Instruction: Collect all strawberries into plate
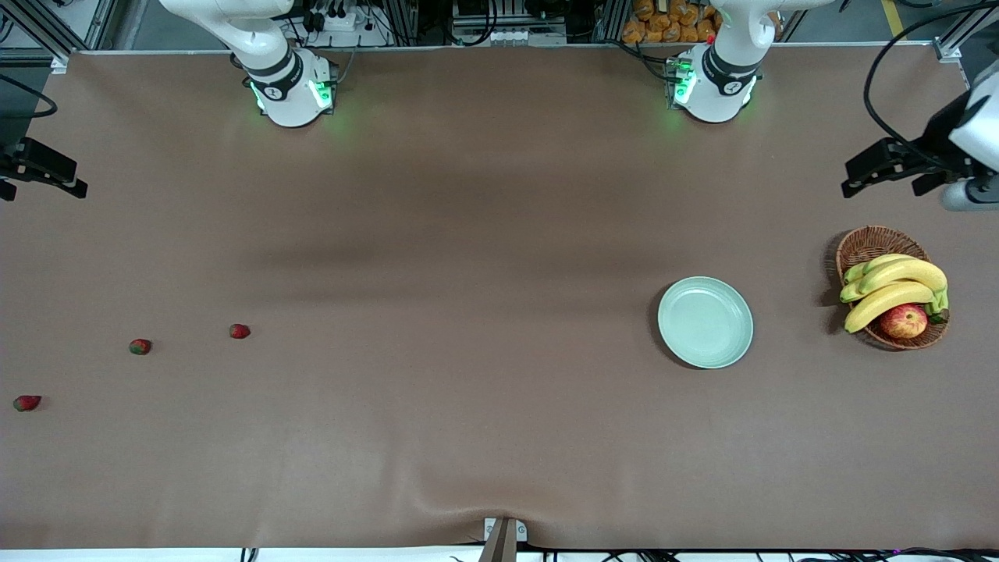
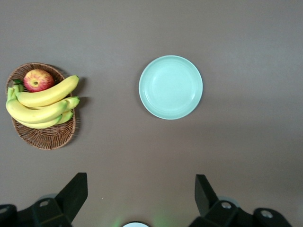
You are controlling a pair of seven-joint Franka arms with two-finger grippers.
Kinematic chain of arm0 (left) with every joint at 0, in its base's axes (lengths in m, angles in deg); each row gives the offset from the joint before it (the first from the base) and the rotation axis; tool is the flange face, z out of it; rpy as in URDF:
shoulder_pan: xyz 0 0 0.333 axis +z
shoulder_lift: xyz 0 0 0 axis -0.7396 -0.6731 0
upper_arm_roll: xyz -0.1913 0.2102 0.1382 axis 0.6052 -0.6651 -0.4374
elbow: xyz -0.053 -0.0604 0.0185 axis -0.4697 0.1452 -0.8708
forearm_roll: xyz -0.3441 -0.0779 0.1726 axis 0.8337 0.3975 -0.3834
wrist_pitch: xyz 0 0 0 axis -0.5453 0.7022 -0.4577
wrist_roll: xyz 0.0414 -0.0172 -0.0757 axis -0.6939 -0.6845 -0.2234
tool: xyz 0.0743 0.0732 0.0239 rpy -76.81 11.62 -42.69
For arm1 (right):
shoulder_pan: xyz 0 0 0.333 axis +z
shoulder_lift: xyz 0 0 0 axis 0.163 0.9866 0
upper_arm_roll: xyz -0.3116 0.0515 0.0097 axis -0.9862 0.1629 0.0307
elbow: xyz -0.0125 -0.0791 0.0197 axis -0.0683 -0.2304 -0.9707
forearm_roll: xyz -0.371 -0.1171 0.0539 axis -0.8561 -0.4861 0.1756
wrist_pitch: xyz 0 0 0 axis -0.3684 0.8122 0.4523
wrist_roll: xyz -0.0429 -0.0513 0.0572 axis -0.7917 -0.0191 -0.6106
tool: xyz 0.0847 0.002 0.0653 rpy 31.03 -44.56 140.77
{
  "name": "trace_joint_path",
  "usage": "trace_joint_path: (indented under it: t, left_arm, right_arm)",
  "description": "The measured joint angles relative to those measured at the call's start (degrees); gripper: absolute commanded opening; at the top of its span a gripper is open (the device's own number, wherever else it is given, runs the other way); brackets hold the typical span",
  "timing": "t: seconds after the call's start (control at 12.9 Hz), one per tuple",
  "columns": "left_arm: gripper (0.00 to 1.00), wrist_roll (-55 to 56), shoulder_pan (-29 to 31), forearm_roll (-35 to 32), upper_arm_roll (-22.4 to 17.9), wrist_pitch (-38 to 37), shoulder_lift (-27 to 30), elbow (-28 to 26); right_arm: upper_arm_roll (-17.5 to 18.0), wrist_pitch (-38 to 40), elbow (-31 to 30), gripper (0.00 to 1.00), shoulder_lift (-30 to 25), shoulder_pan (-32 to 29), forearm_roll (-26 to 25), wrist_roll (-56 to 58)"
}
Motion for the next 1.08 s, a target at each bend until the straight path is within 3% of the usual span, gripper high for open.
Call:
trace_joint_path:
  t: [0.46, 1.08]
  left_arm:
    - [1.0, 0.0, -3.0, -0.1, -4.1, -1.1, 0.0, 1.3]
    - [1.0, 0.0, -2.8, -1.2, -4.3, -2.4, -0.5, 1.6]
  right_arm:
    - [0.0, 0.1, 0.0, 1.0, 0.0, 0.2, 0.0, 0.0]
    - [0.0, 0.1, 0.0, 1.0, 0.0, 1.0, -0.1, 0.0]
